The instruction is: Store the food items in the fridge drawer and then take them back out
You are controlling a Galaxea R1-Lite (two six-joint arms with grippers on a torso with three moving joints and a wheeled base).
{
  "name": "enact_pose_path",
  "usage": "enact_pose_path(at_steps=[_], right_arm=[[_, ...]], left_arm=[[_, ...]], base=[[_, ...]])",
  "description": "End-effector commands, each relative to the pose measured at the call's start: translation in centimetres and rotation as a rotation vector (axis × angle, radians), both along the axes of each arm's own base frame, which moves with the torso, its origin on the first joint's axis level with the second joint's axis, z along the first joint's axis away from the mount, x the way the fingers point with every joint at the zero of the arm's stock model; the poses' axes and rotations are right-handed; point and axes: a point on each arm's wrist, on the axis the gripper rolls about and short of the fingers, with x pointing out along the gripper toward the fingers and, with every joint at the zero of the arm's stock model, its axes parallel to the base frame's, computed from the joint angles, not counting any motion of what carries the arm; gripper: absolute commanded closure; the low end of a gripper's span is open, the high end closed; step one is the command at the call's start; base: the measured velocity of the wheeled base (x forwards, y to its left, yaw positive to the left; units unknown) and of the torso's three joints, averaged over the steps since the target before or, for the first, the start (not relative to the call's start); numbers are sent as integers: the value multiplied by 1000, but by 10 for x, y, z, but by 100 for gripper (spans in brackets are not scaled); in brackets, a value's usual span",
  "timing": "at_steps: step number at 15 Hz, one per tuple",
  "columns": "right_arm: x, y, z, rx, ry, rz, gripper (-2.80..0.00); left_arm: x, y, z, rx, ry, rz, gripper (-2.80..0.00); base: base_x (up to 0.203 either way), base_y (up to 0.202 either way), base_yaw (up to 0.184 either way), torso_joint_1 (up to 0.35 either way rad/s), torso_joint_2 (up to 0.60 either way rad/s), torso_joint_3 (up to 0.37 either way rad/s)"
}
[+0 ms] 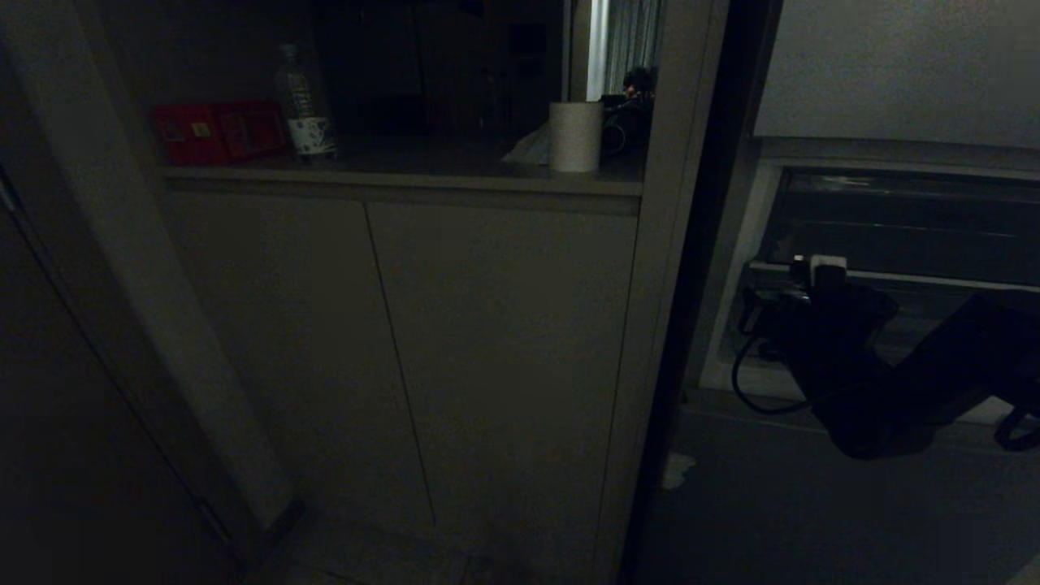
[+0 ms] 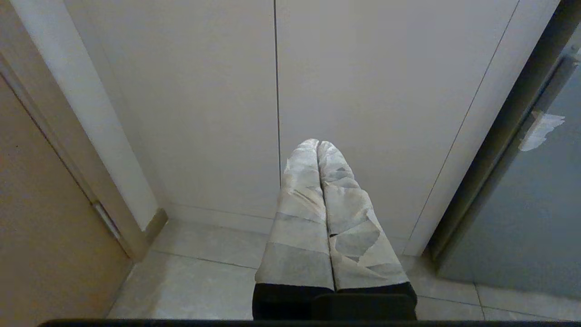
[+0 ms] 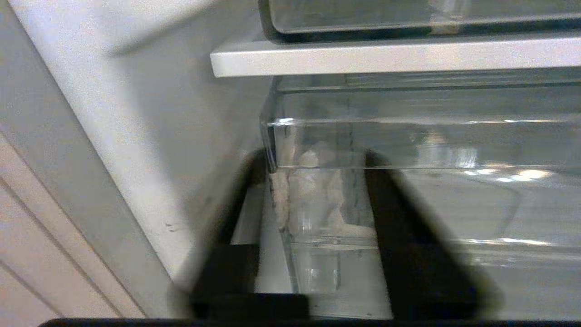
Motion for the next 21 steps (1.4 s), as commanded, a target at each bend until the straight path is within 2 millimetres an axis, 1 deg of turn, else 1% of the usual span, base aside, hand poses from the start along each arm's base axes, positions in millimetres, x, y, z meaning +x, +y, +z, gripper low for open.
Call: enact_pose_path(at_steps=[1, 3, 8, 10, 12, 15, 18, 21], right_arm=[[-2, 10, 4, 1, -15, 20, 0], [-3, 14, 6, -4, -19, 24, 0], [-10, 13, 7, -5, -8, 21, 0], [-26, 11, 13, -6, 9, 29, 0], [-38, 10, 14, -5, 27, 35, 0], [-60, 7, 11, -4, 39, 108, 0], [-72, 6, 6, -4, 21, 116, 0], [-85, 4, -5, -11, 67, 113, 0]], left_arm=[[0, 0, 0, 0, 0, 1, 0], [0, 0, 0, 0, 0, 1, 0], [0, 0, 0, 0, 0, 1, 0], [0, 0, 0, 0, 1, 1, 0], [0, 0, 0, 0, 0, 1, 0], [0, 0, 0, 0, 0, 1, 0], [0, 0, 0, 0, 2, 1, 0], [0, 0, 0, 0, 0, 1, 0]], base=[[0, 0, 0, 0, 0, 0], [0, 0, 0, 0, 0, 0], [0, 0, 0, 0, 0, 0], [0, 0, 0, 0, 0, 0], [0, 0, 0, 0, 0, 0], [0, 0, 0, 0, 0, 0], [0, 0, 0, 0, 0, 0], [0, 0, 0, 0, 0, 0]])
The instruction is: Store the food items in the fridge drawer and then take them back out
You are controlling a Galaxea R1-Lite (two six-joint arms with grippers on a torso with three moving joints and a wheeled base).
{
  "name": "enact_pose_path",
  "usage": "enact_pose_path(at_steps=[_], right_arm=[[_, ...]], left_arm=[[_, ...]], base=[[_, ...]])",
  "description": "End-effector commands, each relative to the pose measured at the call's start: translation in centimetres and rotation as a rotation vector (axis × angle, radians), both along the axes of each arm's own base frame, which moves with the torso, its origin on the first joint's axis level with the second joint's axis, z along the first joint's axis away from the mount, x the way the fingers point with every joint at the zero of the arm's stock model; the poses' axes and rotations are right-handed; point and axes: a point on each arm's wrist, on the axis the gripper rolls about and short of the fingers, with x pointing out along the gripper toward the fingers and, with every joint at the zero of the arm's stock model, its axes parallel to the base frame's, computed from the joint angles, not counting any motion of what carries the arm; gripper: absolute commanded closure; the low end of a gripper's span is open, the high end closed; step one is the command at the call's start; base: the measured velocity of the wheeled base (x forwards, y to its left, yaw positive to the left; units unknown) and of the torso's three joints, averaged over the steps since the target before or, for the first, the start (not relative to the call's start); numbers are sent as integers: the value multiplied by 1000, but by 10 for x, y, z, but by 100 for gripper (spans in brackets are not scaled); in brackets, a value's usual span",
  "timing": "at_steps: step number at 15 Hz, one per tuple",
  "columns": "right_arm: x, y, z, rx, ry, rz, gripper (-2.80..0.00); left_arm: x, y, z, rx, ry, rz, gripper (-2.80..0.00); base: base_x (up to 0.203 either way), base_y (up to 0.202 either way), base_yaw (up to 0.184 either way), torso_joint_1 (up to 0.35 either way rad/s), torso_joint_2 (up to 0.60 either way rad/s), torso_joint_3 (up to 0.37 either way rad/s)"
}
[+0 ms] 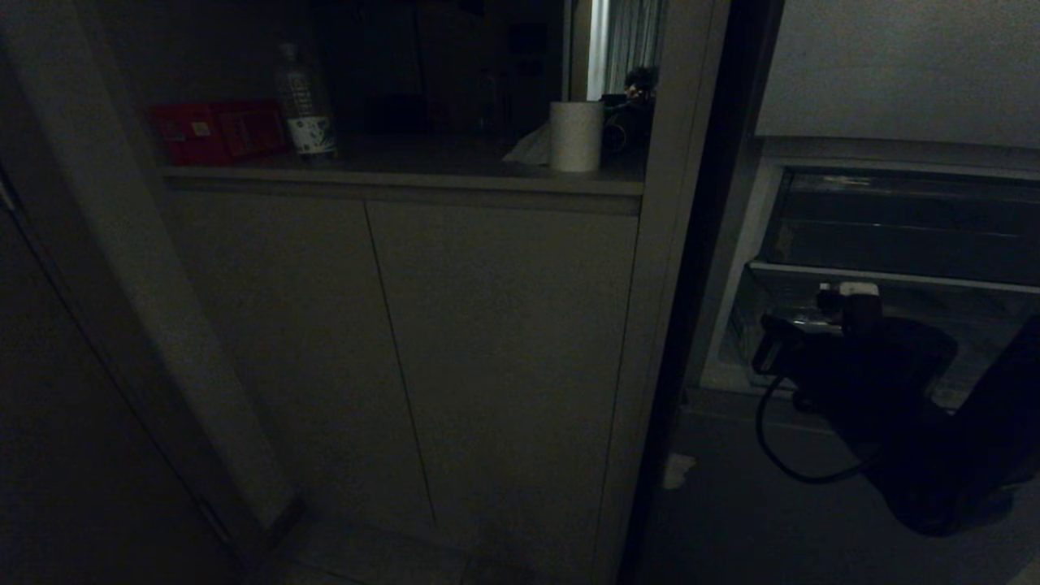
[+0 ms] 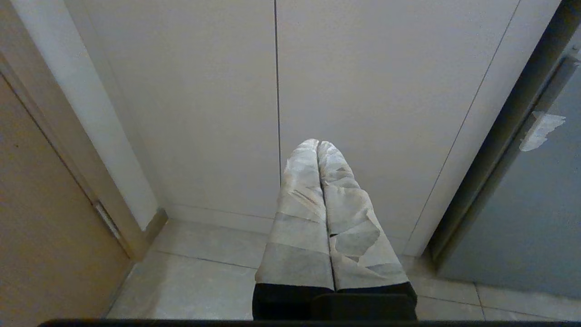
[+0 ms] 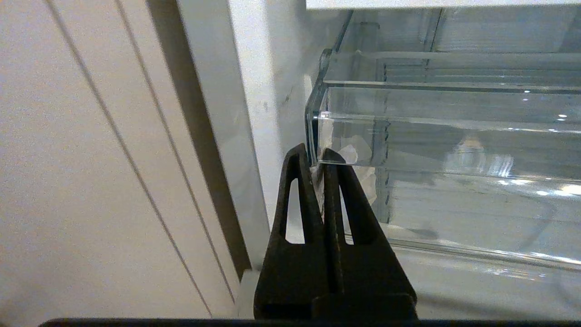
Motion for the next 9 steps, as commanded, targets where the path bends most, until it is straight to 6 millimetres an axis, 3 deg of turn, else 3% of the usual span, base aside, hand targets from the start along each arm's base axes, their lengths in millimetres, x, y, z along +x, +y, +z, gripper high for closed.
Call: enact_pose_path(at_steps=[1, 2, 3, 9], right_arm=[[-12, -2, -8, -11, 50, -5, 0], [-19, -3, -6, -12, 56, -5, -153], [-25, -3, -3, -7, 55, -5, -280], [-68, -10, 19, 36, 33, -4, -280]], left_arm=[[0, 0, 0, 0, 0, 1, 0], [0, 0, 0, 0, 1, 1, 0], [0, 0, 0, 0, 0, 1, 0], [0, 0, 0, 0, 0, 1, 0]], base=[[0, 0, 0, 0, 0, 0], [0, 0, 0, 0, 0, 0], [0, 0, 0, 0, 0, 0], [0, 0, 0, 0, 0, 0]])
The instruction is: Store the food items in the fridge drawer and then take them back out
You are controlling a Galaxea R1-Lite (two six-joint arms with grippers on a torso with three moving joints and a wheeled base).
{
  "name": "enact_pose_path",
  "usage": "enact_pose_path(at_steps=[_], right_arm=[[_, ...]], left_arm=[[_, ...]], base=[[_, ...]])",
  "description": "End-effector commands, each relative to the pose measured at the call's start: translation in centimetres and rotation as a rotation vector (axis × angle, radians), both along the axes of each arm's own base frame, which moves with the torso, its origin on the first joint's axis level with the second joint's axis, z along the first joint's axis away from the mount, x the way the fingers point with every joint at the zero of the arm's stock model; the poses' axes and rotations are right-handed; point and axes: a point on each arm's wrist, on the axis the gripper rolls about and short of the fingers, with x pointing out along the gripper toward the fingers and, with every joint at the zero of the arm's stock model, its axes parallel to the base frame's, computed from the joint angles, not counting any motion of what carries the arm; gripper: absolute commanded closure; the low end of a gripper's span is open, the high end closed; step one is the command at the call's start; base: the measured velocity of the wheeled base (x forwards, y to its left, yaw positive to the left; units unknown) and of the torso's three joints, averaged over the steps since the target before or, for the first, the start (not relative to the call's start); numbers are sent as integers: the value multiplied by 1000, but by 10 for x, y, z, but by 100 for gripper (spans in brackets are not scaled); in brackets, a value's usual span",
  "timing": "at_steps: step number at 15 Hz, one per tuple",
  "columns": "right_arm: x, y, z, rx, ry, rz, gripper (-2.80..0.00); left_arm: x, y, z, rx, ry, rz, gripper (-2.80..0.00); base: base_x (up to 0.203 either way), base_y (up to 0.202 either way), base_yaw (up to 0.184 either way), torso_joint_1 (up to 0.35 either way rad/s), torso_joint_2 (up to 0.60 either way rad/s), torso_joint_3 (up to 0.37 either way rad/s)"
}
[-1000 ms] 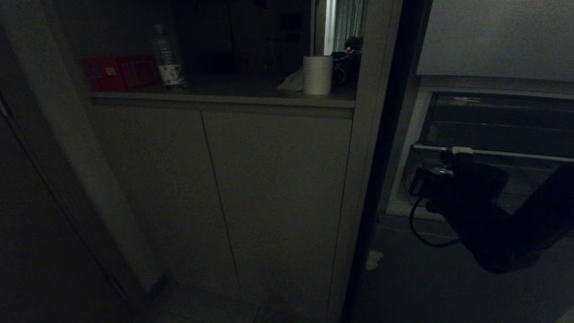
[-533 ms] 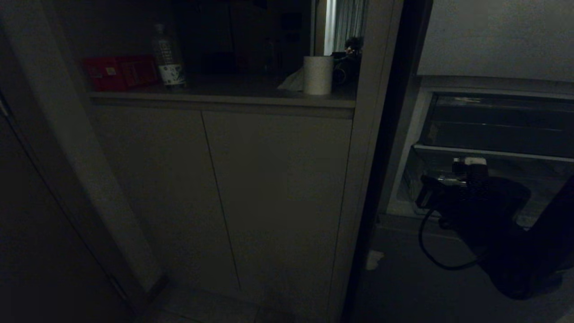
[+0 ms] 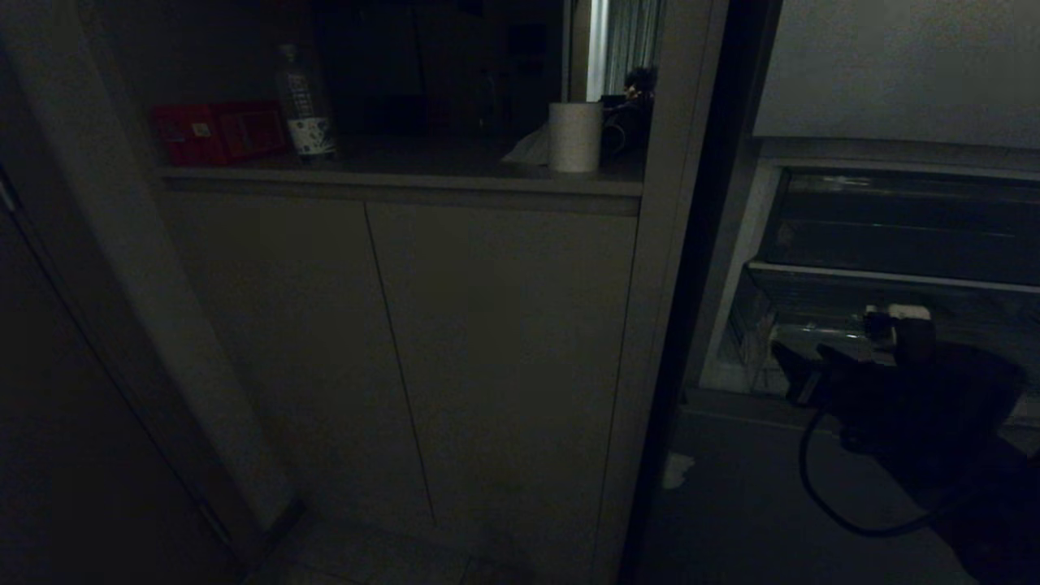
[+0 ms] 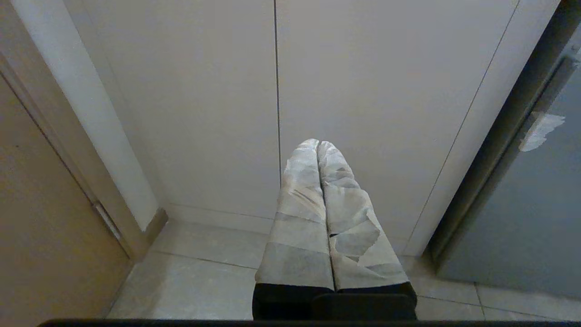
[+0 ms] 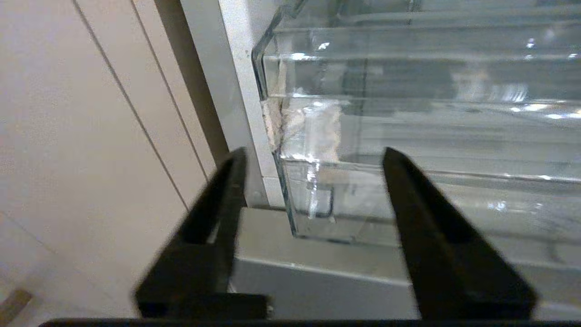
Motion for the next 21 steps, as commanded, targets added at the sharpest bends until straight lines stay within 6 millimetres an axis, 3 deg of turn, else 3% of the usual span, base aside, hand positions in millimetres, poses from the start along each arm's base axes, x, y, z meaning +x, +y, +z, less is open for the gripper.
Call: enact_pose_path(at_steps=[1, 3, 4, 9, 14, 21], right_arm=[[-20, -3, 23, 10, -75, -4, -280], [-27, -10, 44, 10, -113, -32, -280], [-26, -16, 58, 8, -110, -56, 0], [0, -38, 104, -7, 60, -140, 0], [46, -43, 102, -14, 204, -155, 0], [78, -45, 94, -33, 310, -182, 0]], left_arm=[[0, 0, 0, 0, 1, 0, 0], [0, 0, 0, 0, 0, 0, 0], [0, 0, 0, 0, 0, 0, 0], [0, 0, 0, 0, 0, 0, 0], [0, 0, 0, 0, 1, 0, 0], [0, 0, 0, 0, 0, 0, 0]], base=[[0, 0, 0, 0, 0, 0], [0, 0, 0, 0, 0, 0], [0, 0, 0, 0, 0, 0], [0, 0, 0, 0, 0, 0], [0, 0, 0, 0, 0, 0], [0, 0, 0, 0, 0, 0]])
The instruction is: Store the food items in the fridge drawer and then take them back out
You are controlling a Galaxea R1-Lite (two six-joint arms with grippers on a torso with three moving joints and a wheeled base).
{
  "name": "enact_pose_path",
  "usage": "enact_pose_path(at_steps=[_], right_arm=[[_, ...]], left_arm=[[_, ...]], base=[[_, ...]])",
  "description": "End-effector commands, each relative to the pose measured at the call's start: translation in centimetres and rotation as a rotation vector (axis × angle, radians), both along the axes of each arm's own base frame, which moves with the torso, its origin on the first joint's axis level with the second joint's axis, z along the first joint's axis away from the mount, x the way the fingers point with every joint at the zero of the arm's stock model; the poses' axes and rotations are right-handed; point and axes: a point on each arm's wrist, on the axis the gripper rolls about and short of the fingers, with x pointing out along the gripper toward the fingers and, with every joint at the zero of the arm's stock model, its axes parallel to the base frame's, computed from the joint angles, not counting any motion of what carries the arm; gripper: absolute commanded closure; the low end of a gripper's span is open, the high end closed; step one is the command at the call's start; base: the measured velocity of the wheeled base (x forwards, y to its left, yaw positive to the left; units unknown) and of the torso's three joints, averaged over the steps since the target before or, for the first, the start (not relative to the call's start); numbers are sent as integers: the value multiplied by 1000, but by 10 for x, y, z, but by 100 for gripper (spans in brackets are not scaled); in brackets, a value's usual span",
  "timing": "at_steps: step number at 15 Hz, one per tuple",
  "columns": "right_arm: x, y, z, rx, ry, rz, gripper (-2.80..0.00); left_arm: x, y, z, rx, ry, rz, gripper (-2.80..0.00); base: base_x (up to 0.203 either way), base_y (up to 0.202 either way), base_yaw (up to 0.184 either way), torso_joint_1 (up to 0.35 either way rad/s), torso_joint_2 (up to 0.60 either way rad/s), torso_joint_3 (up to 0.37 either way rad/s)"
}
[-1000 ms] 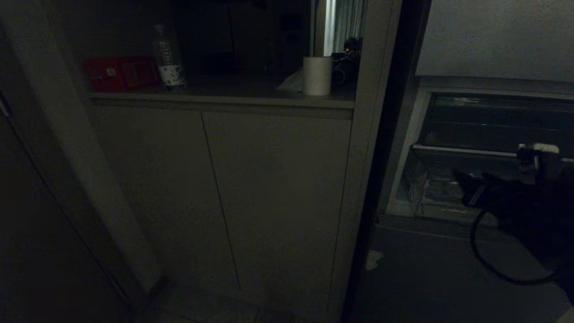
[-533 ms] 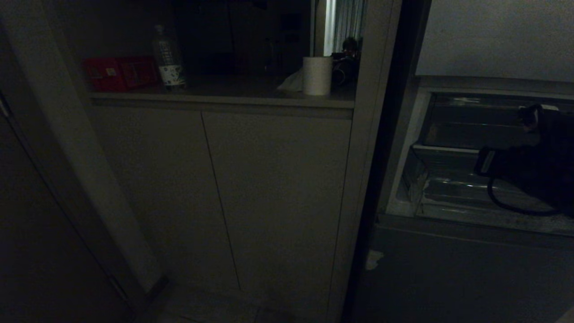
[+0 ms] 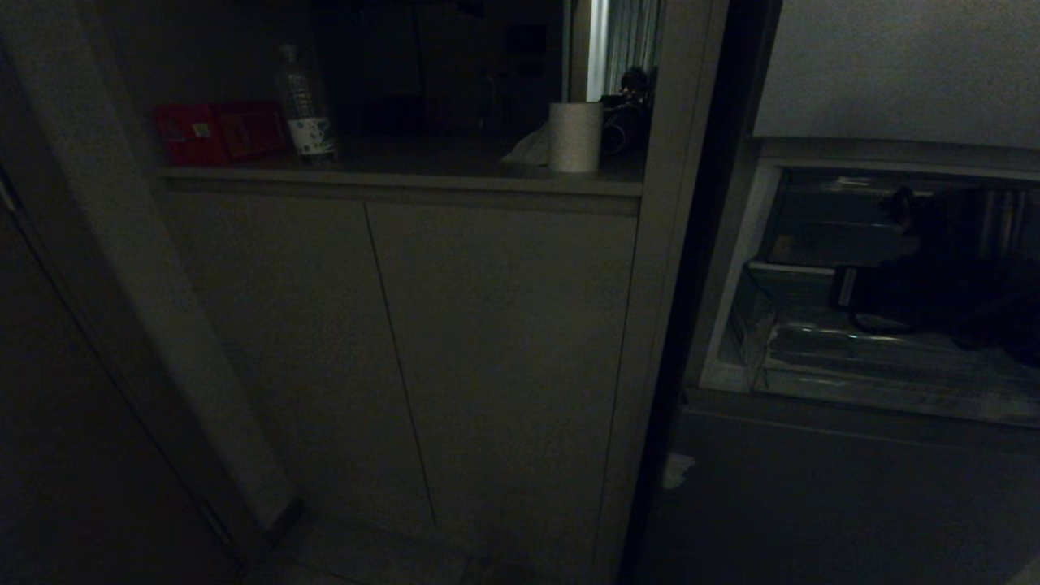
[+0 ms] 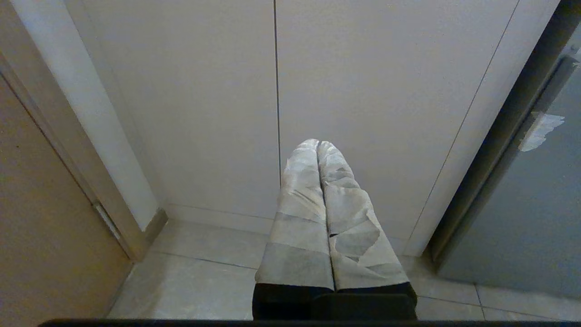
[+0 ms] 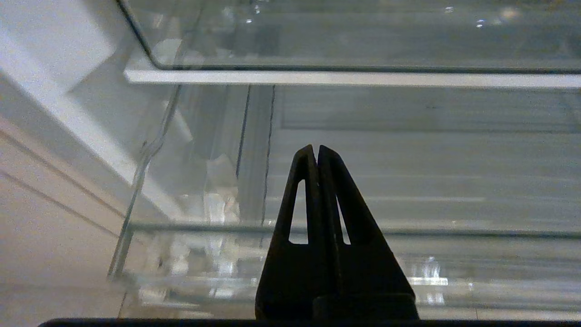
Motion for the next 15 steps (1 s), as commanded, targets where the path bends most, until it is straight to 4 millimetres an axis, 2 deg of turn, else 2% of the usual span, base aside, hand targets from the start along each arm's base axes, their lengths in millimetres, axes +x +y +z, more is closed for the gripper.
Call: enact_pose_path(at_steps=[1, 6, 9, 11, 12, 15], right_arm=[[15, -1, -12, -3, 31, -13, 0], [9, -2, -12, -5, 123, -17, 0], [-14, -3, 5, 3, 182, -22, 0], [-35, -3, 27, 10, 156, -26, 0], [-40, -3, 32, 11, 147, -29, 0], [-31, -5, 21, 7, 183, -44, 0]], left_arm=[[0, 0, 0, 0, 1, 1, 0], [0, 0, 0, 0, 0, 1, 0], [0, 0, 0, 0, 2, 1, 0], [0, 0, 0, 0, 0, 1, 0], [0, 0, 0, 0, 0, 1, 0], [0, 0, 0, 0, 0, 1, 0]], base=[[0, 0, 0, 0, 0, 0], [0, 0, 0, 0, 0, 0], [0, 0, 0, 0, 0, 0], [0, 0, 0, 0, 0, 0], [0, 0, 0, 0, 0, 0], [0, 0, 0, 0, 0, 0]])
